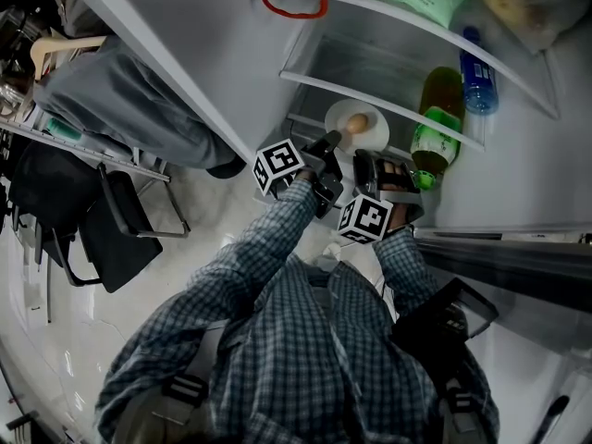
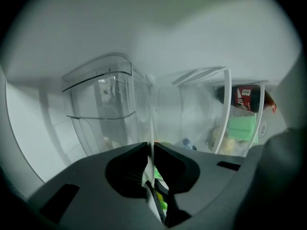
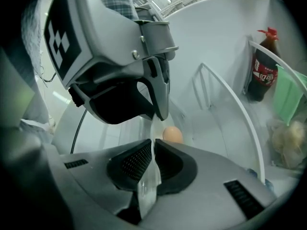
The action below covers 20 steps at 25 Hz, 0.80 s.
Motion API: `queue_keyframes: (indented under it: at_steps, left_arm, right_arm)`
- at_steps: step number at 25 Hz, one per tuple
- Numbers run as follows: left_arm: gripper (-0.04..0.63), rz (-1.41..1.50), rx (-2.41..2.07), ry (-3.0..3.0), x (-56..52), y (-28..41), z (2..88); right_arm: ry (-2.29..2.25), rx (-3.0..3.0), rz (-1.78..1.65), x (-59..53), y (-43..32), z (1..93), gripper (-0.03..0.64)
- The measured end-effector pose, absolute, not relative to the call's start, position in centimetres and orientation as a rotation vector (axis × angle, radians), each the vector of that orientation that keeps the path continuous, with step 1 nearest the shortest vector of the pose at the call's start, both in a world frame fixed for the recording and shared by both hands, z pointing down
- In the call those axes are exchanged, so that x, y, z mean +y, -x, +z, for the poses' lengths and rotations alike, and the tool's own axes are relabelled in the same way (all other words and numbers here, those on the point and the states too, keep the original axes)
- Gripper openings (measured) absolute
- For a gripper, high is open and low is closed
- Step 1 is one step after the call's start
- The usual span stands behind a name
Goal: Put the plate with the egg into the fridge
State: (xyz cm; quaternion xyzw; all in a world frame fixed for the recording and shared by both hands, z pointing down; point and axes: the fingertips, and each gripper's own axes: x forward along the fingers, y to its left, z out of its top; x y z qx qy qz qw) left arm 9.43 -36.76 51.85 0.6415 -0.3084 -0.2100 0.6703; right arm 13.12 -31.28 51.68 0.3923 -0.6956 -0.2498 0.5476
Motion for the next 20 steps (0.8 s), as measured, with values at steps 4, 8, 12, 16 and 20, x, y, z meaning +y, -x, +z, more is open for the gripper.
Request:
queue_keyframes:
  at_steps: [4,8,12,16,20]
  left_arm:
    - [0.021,-0.464,-0.694,-1.458,-36.7,-9.5,51.7]
    - [0.021,-0.458,-0.697,-1.462,-36.7,-9.5,51.6]
    - [0.021,-0.441,-0.697,-1.483,-36.7,-9.6,51.5]
    - [0.021,-0.420,-0.672,-1.523,-36.4,-9.9,51.0]
    - [0.044,-0.393,-0.627,-1.550,-35.7,-10.7,50.7]
  right_arm:
    - [-0.934,-1.637,-0.576,-31.4,-13.3,51.7,0.029]
    - [-0.941,-1.630,-0.564,-31.6,-13.3,51.7,0.029]
    - [-0.946,-1.627,-0.554,-31.7,-13.4,51.9,0.029]
    - [-0.958,-1.628,-0.545,-32.0,-13.4,51.6,0.029]
    - [-0.982,-1.643,-0.537,-32.8,-13.4,51.1,0.028]
